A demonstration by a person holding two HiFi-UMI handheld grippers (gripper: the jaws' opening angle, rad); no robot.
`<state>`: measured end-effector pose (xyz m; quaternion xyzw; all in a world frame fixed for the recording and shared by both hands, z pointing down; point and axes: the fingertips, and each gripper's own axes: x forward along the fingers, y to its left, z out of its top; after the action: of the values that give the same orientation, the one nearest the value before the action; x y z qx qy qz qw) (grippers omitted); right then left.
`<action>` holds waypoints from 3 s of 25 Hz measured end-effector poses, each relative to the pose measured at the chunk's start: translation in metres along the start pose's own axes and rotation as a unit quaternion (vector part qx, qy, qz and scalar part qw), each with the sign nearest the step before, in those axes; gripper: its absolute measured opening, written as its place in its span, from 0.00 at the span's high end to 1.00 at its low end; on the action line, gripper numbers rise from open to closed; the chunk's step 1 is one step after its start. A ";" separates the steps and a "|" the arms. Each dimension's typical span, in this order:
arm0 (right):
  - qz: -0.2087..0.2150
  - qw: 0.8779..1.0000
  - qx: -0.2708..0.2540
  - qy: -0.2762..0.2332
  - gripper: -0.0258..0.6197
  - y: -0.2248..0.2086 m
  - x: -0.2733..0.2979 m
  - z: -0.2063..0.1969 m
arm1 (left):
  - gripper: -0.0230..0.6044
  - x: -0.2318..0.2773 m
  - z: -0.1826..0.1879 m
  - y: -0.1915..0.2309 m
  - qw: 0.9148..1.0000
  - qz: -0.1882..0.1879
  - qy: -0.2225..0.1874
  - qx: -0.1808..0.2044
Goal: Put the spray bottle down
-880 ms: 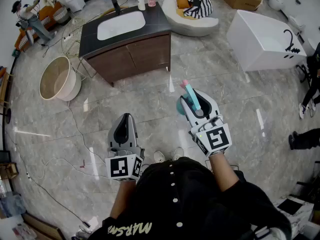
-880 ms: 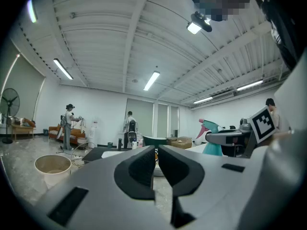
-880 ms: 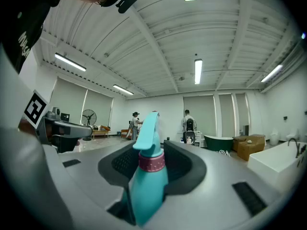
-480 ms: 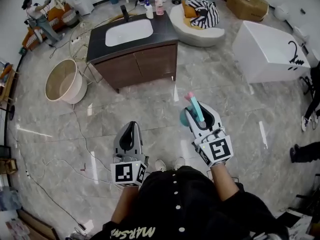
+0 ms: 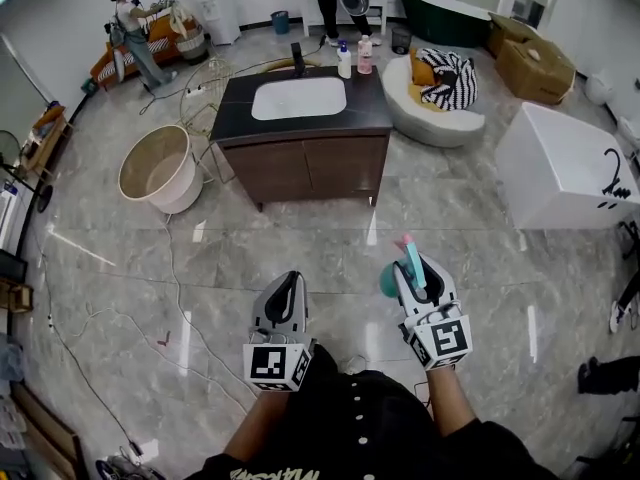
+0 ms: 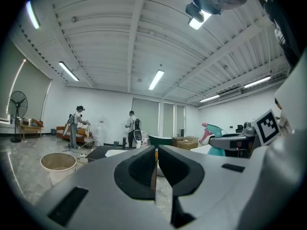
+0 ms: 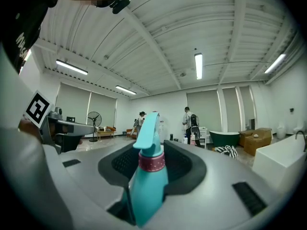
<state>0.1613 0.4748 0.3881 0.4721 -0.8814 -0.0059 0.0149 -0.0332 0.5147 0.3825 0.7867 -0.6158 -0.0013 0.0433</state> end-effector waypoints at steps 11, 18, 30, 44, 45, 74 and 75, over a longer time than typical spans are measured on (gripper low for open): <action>0.009 1.000 -0.001 0.001 0.74 -0.027 0.068 -0.010 | 0.92 0.070 -0.004 0.026 1.000 0.000 -0.006 0.000; -0.002 1.000 -0.004 0.001 0.74 -0.053 0.136 -0.002 | 0.92 0.140 0.006 0.056 1.000 -0.016 -0.006 -0.001; -0.013 1.000 -0.013 0.000 0.74 -0.066 0.246 0.008 | 0.92 0.229 0.022 0.123 0.999 -0.038 -0.008 0.002; -0.044 0.999 -0.005 0.014 0.74 -0.093 0.317 -0.009 | 0.92 0.302 0.008 0.164 0.998 -0.062 0.006 -0.001; -0.047 0.999 -0.005 0.016 0.74 -0.097 0.323 -0.011 | 0.92 0.310 0.007 0.166 0.998 -0.064 0.008 -0.002; -0.010 1.000 -0.014 -0.007 0.74 -0.310 0.608 0.020 | 0.92 0.636 0.056 0.225 1.000 -0.020 -0.009 0.006; -0.007 1.000 -0.015 -0.008 0.74 -0.317 0.617 0.020 | 0.92 0.646 0.057 0.225 1.000 -0.017 -0.010 0.006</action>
<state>0.0829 -0.2142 0.3730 0.4777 -0.8781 -0.0232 0.0153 -0.0987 -0.1688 0.3748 0.7972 -0.6028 -0.0057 0.0324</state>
